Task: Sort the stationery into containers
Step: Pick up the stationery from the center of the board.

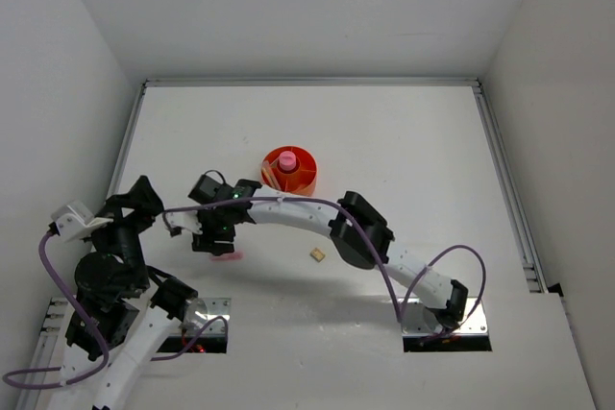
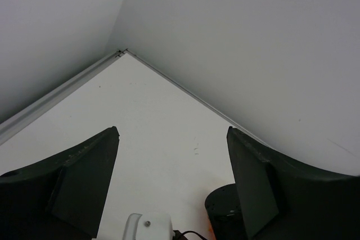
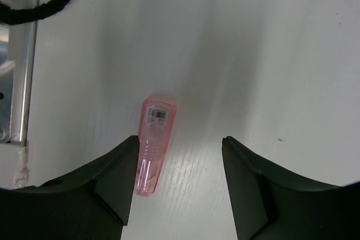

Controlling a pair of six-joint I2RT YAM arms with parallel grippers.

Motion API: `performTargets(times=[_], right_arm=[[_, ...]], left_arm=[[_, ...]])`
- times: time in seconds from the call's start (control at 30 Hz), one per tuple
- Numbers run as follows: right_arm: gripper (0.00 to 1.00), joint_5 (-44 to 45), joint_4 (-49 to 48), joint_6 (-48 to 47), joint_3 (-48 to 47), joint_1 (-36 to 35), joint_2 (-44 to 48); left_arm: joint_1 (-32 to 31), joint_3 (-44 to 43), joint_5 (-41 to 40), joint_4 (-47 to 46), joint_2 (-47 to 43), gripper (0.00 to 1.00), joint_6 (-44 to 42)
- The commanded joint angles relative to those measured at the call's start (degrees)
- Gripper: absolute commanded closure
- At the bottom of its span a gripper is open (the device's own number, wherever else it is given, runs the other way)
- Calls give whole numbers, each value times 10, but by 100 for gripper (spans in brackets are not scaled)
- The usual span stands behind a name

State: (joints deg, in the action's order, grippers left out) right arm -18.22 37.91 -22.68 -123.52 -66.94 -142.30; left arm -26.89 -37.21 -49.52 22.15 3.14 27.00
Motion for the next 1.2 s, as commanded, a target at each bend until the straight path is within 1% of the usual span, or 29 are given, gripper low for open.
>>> performTargets(times=[0.0, 0.4, 0.43, 0.53, 0.57, 0.63, 0.8, 0.83, 0.87, 0.93, 0.97, 1.13, 1.17], right_arm=[[40, 20, -18, 7, 3, -26, -15], [40, 25, -23, 12, 20, -36, -25], [41, 25, -23, 12, 25, -36, -25], [49, 30, -23, 12, 25, -36, -31], [54, 30, -23, 18, 25, -36, -31], [59, 30, -23, 18, 31, -36, -31], [77, 42, -18, 12, 44, -36, -18], [80, 61, -18, 4, 44, -36, -18], [87, 71, -18, -6, 51, -31, -1], [94, 105, -28, -12, 65, -31, 17], [99, 121, -34, -18, 65, -25, 26], [100, 232, -73, -33, 117, -14, 88], [100, 267, -81, -33, 125, -7, 96]], left_arm=[[2, -2, 37, -19, 0, 17, -1], [2, -2, 37, -19, -10, 17, -1], [2, -2, 37, -19, -10, 17, -1], [2, -2, 37, -19, -10, 17, -1], [2, -2, 37, -19, -10, 17, -1], [2, -2, 37, -19, -10, 17, -1], [2, -2, 37, -19, -16, 17, -1], [2, -2, 37, -19, -16, 17, -1], [2, -2, 37, -19, -16, 17, -1], [2, -2, 37, -19, -16, 17, -1], [2, -2, 32, -19, -16, 17, -1], [2, -2, 26, -19, -21, 17, -1], [2, -2, 20, -19, -26, 17, -1]])
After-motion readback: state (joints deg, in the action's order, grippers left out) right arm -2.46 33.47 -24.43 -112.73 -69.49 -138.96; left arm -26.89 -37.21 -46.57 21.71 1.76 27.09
